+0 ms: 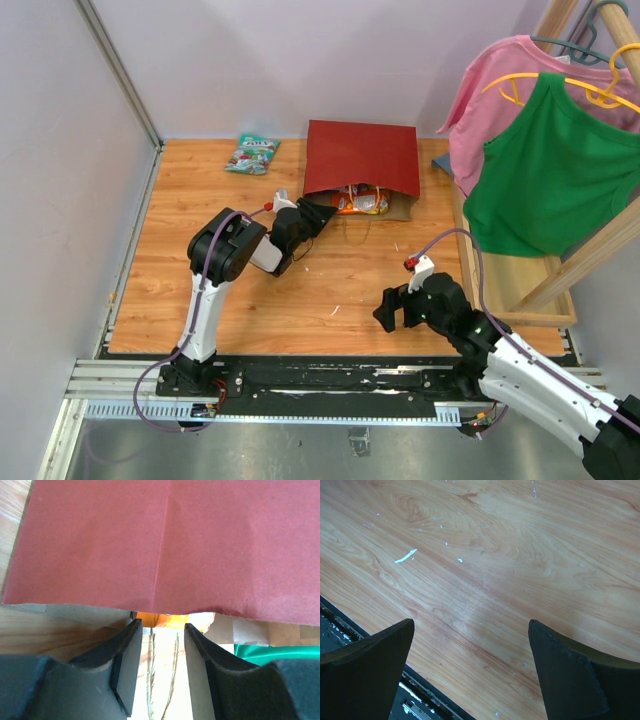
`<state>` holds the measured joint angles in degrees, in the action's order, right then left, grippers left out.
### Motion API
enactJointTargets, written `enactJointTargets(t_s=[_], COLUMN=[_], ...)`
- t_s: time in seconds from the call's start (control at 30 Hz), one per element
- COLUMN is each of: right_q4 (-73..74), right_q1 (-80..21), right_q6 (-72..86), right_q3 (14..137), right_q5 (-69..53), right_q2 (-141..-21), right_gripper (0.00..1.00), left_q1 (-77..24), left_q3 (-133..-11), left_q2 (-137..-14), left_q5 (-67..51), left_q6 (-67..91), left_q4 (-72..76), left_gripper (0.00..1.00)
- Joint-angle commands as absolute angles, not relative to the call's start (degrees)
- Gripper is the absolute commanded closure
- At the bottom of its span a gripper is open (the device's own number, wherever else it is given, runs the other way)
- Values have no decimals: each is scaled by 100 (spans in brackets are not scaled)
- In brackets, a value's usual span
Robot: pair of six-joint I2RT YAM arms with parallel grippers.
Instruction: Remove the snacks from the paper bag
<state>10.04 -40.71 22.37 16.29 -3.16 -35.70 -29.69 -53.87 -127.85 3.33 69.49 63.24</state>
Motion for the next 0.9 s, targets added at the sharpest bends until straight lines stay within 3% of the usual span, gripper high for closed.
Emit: enactJointTargets(t_s=[0.0,0.5,0.87], right_q4=[831,800,761], right_q1=[-3974,-3975,-3980], right_q6=[2156,2158,2164], right_q3=[1556,1564,1555], right_q5=[-378,-413,-428], right_q2=[-3586,-3658,-3701], right_gripper=[2,2,2], left_q1=[-2918,-2909,-3056], left_q3=[-5139,-4994,-5318], left_q2=[-12908,-12830,-12465], left_q5=[425,461,815], left_q6=[6853,6964,6878], left_q4=[5985,5962,4543], left_gripper=[55,54,54])
